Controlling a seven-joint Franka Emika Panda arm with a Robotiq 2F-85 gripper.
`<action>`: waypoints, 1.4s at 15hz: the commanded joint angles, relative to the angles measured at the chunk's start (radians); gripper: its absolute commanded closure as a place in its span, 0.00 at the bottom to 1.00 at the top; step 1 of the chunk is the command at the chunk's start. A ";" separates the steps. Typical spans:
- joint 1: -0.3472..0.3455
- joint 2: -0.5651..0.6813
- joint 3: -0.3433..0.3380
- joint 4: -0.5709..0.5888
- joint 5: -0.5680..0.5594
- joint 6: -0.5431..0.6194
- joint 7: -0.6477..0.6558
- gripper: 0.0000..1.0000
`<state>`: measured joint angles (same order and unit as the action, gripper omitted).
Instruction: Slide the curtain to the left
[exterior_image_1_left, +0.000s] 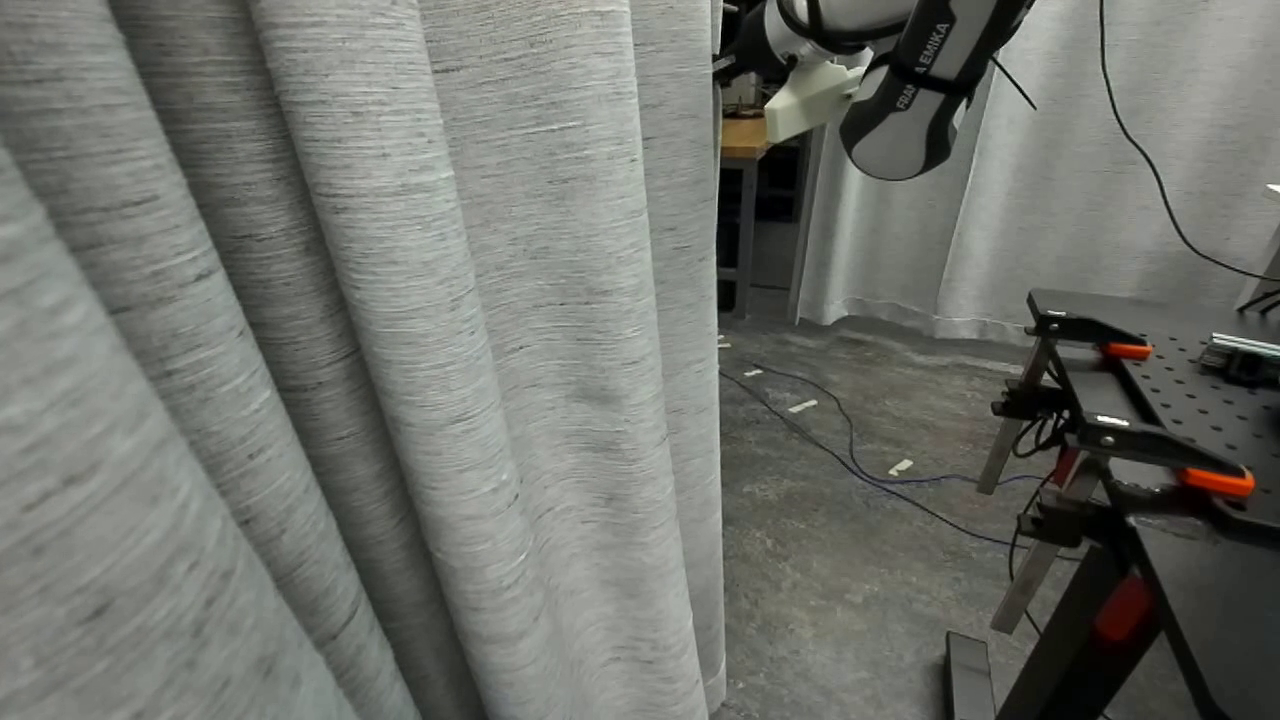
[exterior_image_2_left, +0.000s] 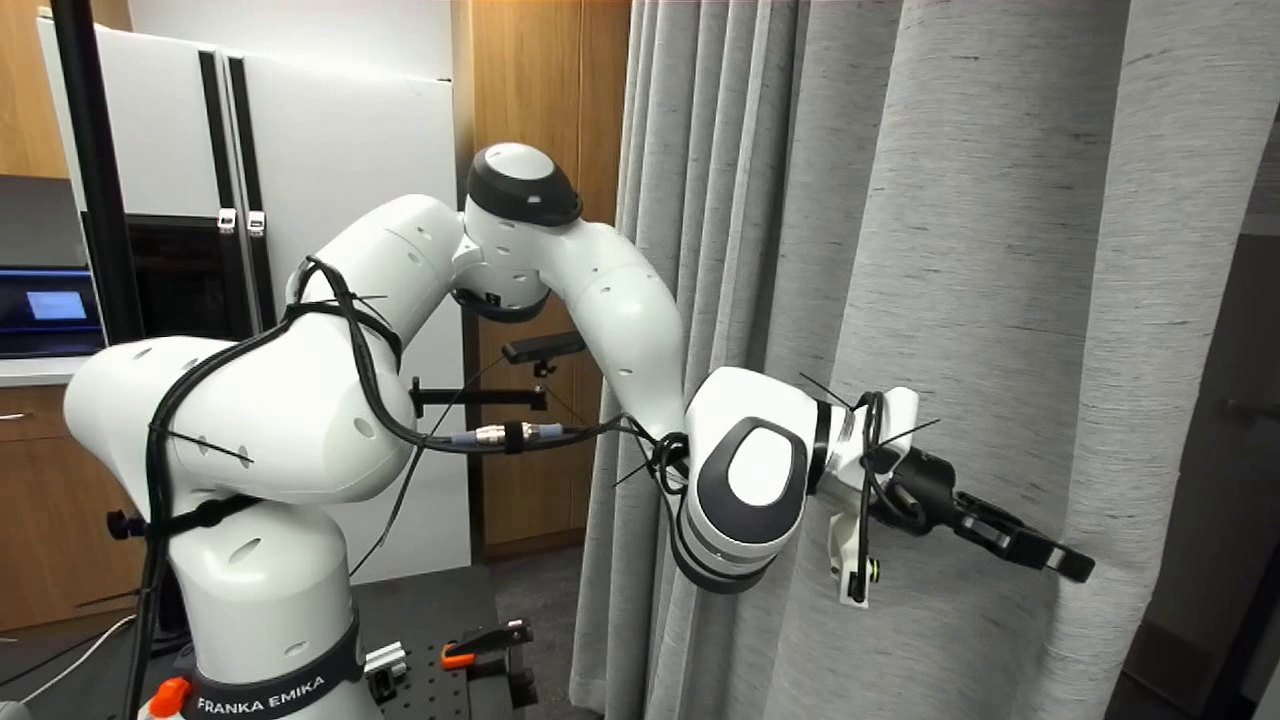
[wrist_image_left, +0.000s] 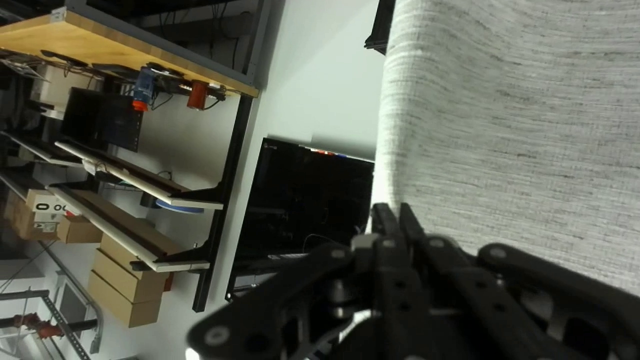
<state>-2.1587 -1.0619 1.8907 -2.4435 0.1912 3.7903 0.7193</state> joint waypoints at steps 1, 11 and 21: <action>-0.062 0.017 0.010 0.034 0.025 0.053 -0.087 1.00; 0.134 0.365 -0.056 -0.152 -0.242 -0.007 -0.163 1.00; 0.873 0.793 -0.559 -0.207 -0.667 -0.222 -0.091 1.00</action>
<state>-1.4816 -0.4149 1.4686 -2.6619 -0.3916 3.6265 0.6102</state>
